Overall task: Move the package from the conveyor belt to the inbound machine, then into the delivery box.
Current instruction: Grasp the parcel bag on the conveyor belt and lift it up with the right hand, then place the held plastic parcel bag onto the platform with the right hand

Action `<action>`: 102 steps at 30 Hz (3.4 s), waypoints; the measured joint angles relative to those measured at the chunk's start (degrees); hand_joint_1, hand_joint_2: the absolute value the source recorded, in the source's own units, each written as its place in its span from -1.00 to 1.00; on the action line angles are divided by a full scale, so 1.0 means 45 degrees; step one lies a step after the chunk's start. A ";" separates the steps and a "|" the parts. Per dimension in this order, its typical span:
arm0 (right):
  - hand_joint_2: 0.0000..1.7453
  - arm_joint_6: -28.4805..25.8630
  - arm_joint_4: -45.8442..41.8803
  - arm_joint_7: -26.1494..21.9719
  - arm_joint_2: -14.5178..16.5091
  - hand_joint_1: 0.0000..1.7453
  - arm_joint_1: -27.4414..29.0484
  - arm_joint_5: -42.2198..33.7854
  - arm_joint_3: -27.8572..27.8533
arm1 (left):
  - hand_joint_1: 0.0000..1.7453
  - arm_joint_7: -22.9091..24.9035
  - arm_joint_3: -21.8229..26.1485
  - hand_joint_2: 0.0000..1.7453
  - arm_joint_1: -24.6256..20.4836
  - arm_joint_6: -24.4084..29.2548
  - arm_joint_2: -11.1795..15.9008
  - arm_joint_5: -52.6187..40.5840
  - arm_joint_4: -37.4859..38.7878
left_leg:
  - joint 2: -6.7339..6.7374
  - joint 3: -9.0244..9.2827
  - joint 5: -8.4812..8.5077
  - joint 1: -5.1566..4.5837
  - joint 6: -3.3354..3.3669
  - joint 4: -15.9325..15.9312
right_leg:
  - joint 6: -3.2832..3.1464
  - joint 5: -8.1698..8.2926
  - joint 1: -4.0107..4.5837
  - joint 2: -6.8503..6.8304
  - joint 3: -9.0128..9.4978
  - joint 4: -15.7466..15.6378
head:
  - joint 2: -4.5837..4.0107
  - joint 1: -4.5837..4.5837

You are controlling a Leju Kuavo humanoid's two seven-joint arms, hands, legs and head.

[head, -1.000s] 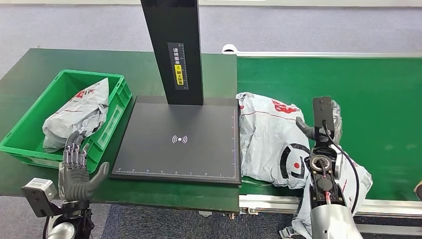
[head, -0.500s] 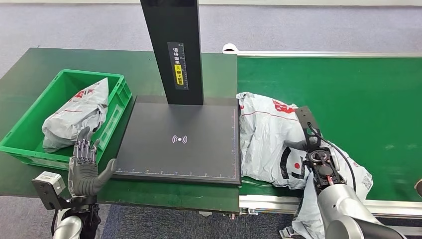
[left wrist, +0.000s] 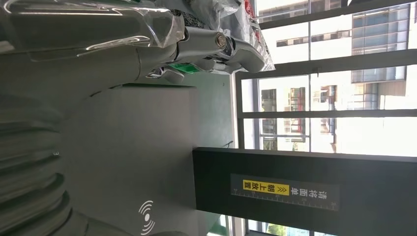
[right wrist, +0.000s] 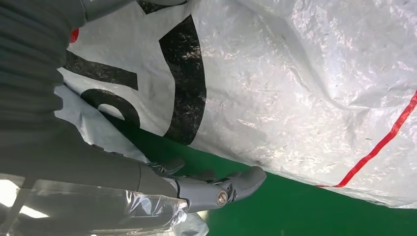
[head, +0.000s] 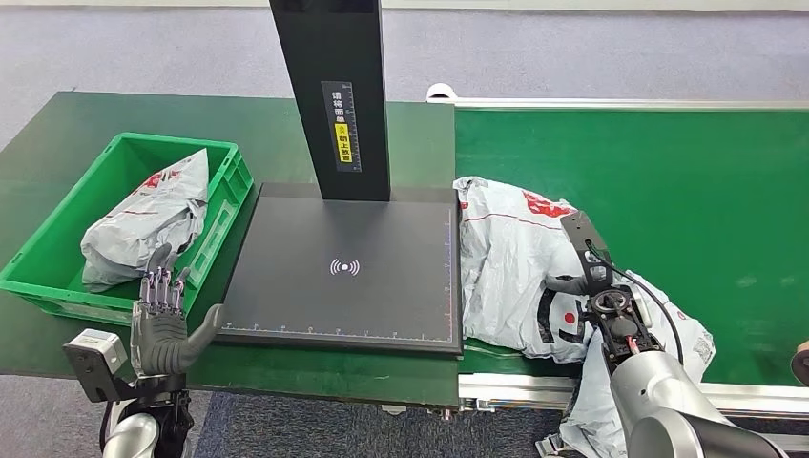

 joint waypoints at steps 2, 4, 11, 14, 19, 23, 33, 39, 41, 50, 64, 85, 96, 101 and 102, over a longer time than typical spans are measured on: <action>1.00 0.0000 0.0038 0.0001 -0.0015 -1.00 -0.0013 0.0002 0.0000 | -1.00 0.0000 -0.0010 1.00 0.0000 0.0006 0.0009 -0.0002 0.0000 | 0.0000 0.0000 0.0000 0.0000 0.0000 0.0000 | 0.0000 0.0000 0.0000 0.0000 0.0000 0.0000 | -0.0001 0.0000; 1.00 0.0000 0.0070 0.0001 -0.0027 -1.00 -0.0026 0.0002 0.0000 | -1.00 0.0000 -0.0019 1.00 0.0000 0.0009 0.0017 -0.0009 0.0000 | 0.0000 0.0000 0.0000 0.0000 0.0000 0.0000 | 0.0000 0.0000 0.0000 0.0000 0.0001 0.0000 | -0.0001 0.0000; 1.00 0.0005 0.0143 0.0001 -0.0036 -1.00 -0.0048 0.0002 0.0000 | -1.00 -0.0004 -0.0059 1.00 0.0002 0.0010 0.0038 -0.0013 0.0000 | 0.0000 0.0000 0.0000 0.0000 0.0000 0.0000 | 0.0000 0.0000 0.0000 0.0000 0.0001 0.0000 | 0.0000 0.0000; 1.00 0.0005 0.0155 0.0001 -0.0036 -1.00 -0.0050 0.0002 0.0000 | -1.00 -0.0005 -0.0061 1.00 0.0002 0.0010 0.0041 -0.0013 0.0000 | 0.0000 0.0000 0.0000 0.0000 0.0000 0.0000 | 0.0000 0.0000 0.0000 0.0000 0.0001 0.0000 | 0.0000 0.0000; 1.00 0.0005 0.0175 0.0001 -0.0036 -1.00 -0.0057 0.0002 0.0000 | -1.00 -0.0005 -0.0061 1.00 0.0002 0.0010 0.0053 -0.0013 0.0000 | 0.0000 0.0000 0.0000 0.0000 0.0000 0.0000 | 0.0000 0.0000 0.0000 0.0000 0.0000 0.0000 | -0.0002 0.0000; 1.00 0.0005 0.0182 0.0001 -0.0036 -1.00 -0.0059 0.0002 0.0000 | -1.00 -0.0005 -0.0061 1.00 0.0002 0.0010 0.0062 -0.0013 0.0000 | 0.0000 0.0000 0.0000 0.0000 0.0000 0.0000 | 0.0000 0.0000 0.0000 0.0000 0.0001 0.0000 | -0.0001 0.0000; 1.00 0.0864 0.0205 -0.0048 -0.0075 1.00 -0.0066 -0.0708 -0.0099 | -1.00 -0.0095 -0.0073 1.00 -0.0007 0.0042 0.0080 -0.0133 0.0008 | 0.0000 0.0002 0.0000 0.0000 0.0000 0.0000 | 0.0000 0.0000 0.0000 0.0000 -0.0004 0.0000 | -0.0001 -0.0001; 1.00 0.4141 0.0345 -0.0609 -0.0556 1.00 0.0051 -0.2602 -0.1305 | -1.00 -0.0434 -0.0198 1.00 -0.0152 0.0202 0.0155 -0.0376 0.0239 | 0.0001 -0.0001 0.0000 -0.0001 0.0000 0.0002 | 0.0000 0.0000 -0.0001 -0.0007 -0.0004 -0.0001 | -0.0001 0.0000; 1.00 0.4223 0.0383 -0.0653 -0.0657 1.00 0.0091 -0.2651 -0.1518 | -1.00 -0.0469 -0.0227 1.00 -0.0185 0.0205 0.0174 -0.0378 0.0317 | 0.0006 -0.0001 0.0000 -0.0001 0.0000 0.0002 | 0.0000 0.0001 -0.0001 -0.0005 -0.0005 -0.0001 | -0.0002 0.0001; 1.00 0.4241 0.0522 -0.0710 -0.0730 1.00 0.0146 -0.2713 -0.1937 | -1.00 -0.0481 -0.0386 1.00 -0.0262 0.0221 0.0222 -0.0380 0.0497 | -0.0006 -0.0002 0.0000 0.0000 0.0000 0.0001 | 0.0000 0.0000 0.0000 -0.0006 -0.0005 -0.0001 | -0.0001 0.0000; 1.00 0.1657 -0.1205 -0.4804 -0.0173 1.00 0.0237 -0.1451 -0.1062 | -1.00 -0.0328 -0.0336 1.00 0.0480 0.0859 0.0226 -0.0384 -0.0382 | 0.0004 -0.0019 0.0001 0.0001 0.0000 -0.0001 | 0.0000 0.0001 0.0002 -0.0002 -0.0018 0.0005 | 0.0000 -0.0001; 1.00 -0.1480 -1.2773 -0.5133 0.1018 1.00 0.4341 -0.3212 0.2974 | -1.00 -0.0494 0.0046 1.00 0.1573 0.1126 -0.0214 -0.0608 -0.2017 | -0.0011 -0.0036 -0.0001 0.0003 -0.0002 -0.0007 | -0.0004 -0.0005 0.0003 -0.0014 -0.0032 0.0002 | -0.0003 -0.0002; 1.00 -0.1243 -1.3344 -0.4947 0.1056 1.00 0.4566 -0.3443 0.3255 | -1.00 -0.0488 0.0154 1.00 0.1570 0.1079 -0.0267 -0.0600 -0.2028 | -0.0008 -0.0036 -0.0001 0.0001 -0.0001 -0.0006 | -0.0003 -0.0005 0.0002 -0.0013 -0.0031 0.0002 | -0.0001 0.0001; 1.00 0.0716 -1.1717 -0.4936 0.1535 1.00 0.4543 -0.4650 0.3987 | -1.00 -0.0364 0.0149 1.00 0.1165 0.0872 -0.0271 -0.0548 -0.1872 | 0.0012 -0.0033 0.0000 0.0012 -0.0003 -0.0012 | -0.0005 -0.0004 0.0015 -0.0008 -0.0028 0.0002 | -0.0002 0.0002; 1.00 0.1000 -1.1077 -0.5106 0.1762 1.00 0.4540 -0.4830 0.4263 | -1.00 -0.0342 0.0132 1.00 0.1060 0.0861 -0.0271 -0.0561 -0.1836 | 0.0012 -0.0032 0.0001 0.0017 -0.0006 -0.0013 | -0.0005 -0.0004 0.0020 -0.0008 -0.0029 0.0003 | -0.0002 0.0001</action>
